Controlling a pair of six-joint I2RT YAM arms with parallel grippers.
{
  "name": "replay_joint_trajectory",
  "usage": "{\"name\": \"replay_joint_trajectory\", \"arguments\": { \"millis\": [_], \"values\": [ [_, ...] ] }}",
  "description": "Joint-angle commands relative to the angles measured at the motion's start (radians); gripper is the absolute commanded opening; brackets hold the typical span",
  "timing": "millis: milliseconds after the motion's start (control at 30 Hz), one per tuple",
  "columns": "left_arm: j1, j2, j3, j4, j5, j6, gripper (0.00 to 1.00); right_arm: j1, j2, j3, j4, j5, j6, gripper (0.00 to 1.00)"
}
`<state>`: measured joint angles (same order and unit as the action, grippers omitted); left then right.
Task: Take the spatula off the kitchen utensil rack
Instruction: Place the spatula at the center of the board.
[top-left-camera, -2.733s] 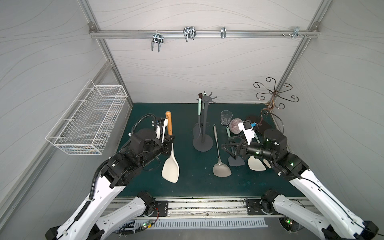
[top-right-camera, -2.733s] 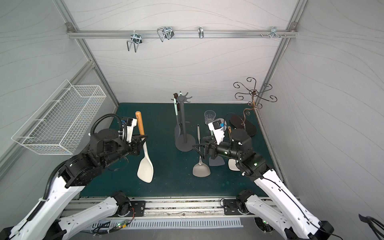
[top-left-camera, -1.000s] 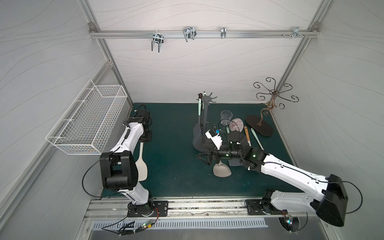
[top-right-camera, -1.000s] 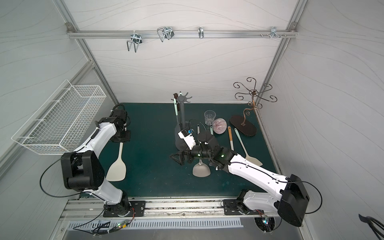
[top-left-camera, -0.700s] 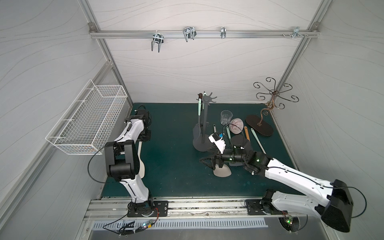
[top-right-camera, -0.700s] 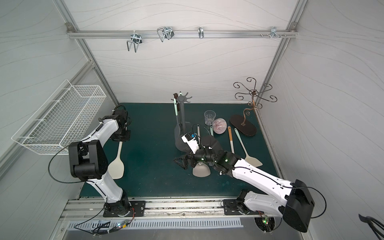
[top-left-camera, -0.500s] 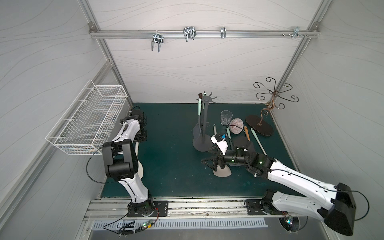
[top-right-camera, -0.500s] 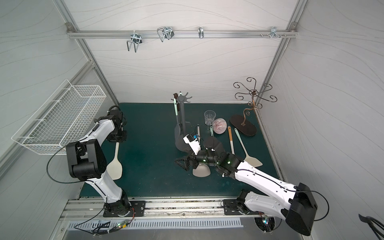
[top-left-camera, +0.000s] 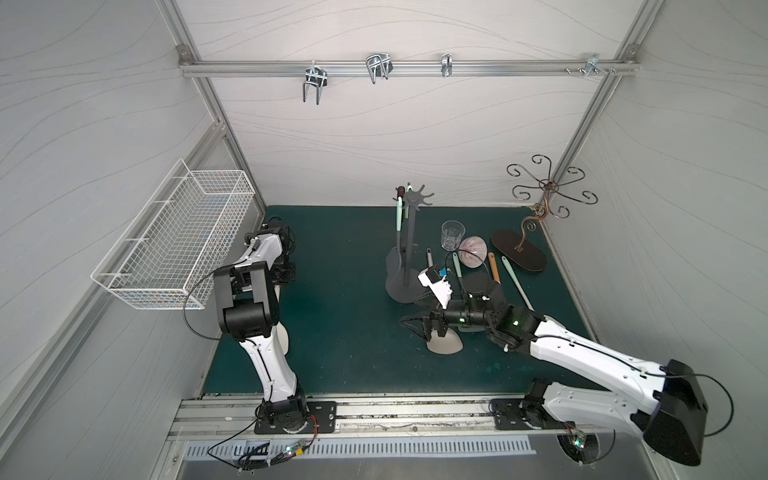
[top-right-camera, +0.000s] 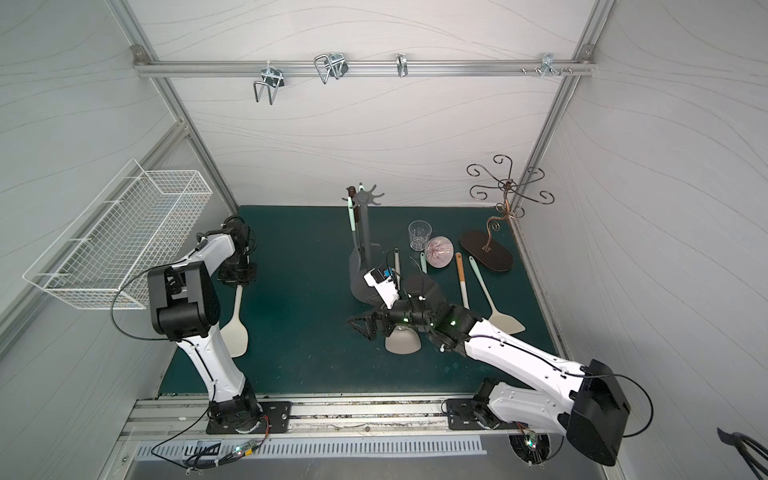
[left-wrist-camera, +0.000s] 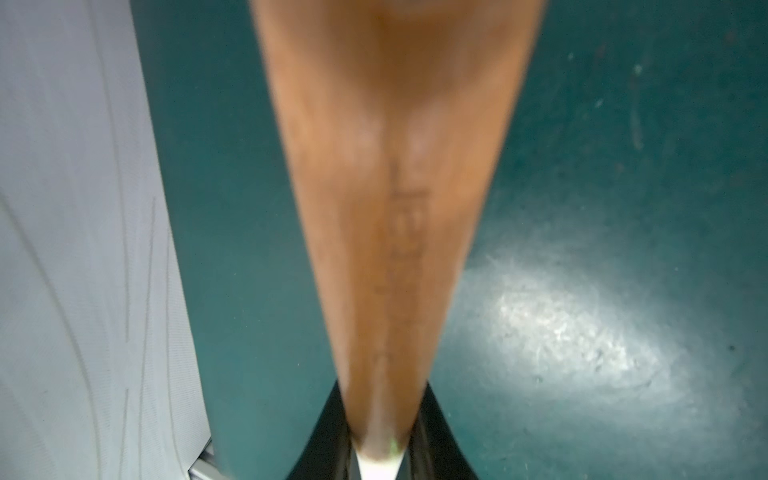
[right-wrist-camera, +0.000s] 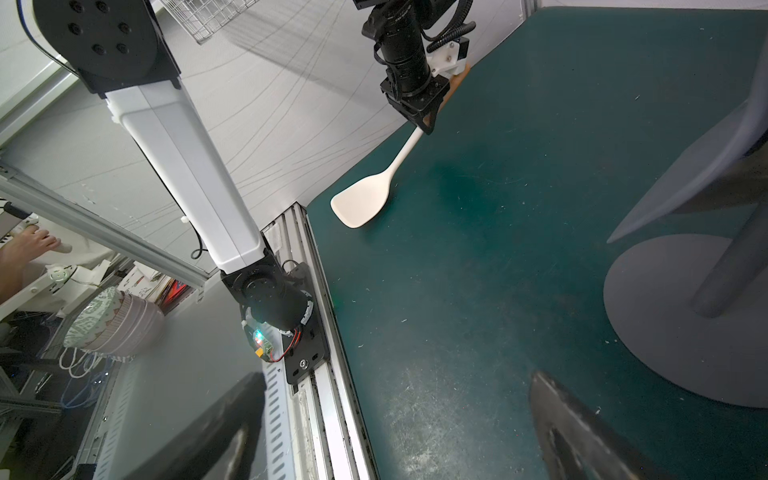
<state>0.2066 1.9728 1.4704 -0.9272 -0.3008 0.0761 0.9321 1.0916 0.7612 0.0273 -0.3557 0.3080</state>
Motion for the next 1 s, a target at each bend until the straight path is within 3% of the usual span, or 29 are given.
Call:
{"name": "replay_joint_trajectory", "arguments": {
  "millis": [0,133,300,400,467,567,667,933,967],
  "values": [
    [-0.001,0.043,0.051,-0.061,0.028,0.0,0.0,0.008,0.01,0.021,0.027,-0.006,0.014,0.99],
    [-0.002,0.137,0.116,-0.118,0.065,-0.017,0.0,0.008,0.026,0.035,0.017,0.001,-0.003,0.99],
    [-0.001,0.156,0.129,-0.125,0.068,-0.021,0.0,0.008,0.042,0.051,0.013,0.003,-0.006,0.99],
    [-0.001,0.175,0.158,-0.147,0.085,-0.028,0.15,0.008,0.056,0.053,0.018,-0.005,-0.002,0.99],
    [-0.001,0.18,0.165,-0.157,0.097,-0.038,0.33,0.008,0.063,0.054,0.017,-0.009,0.0,0.99],
    [-0.001,0.169,0.172,-0.163,0.103,-0.047,0.46,0.008,0.062,0.053,0.013,-0.002,0.0,0.99],
    [-0.002,0.147,0.187,-0.175,0.106,-0.061,0.55,0.008,0.06,0.053,0.005,0.004,0.002,0.99],
    [0.01,0.003,0.192,-0.179,0.109,-0.106,0.62,0.008,0.049,0.084,-0.063,0.023,-0.008,0.99],
    [0.009,-0.025,0.184,-0.175,0.106,-0.112,0.68,0.007,0.045,0.085,-0.071,0.031,-0.012,0.99]
  ]
}}
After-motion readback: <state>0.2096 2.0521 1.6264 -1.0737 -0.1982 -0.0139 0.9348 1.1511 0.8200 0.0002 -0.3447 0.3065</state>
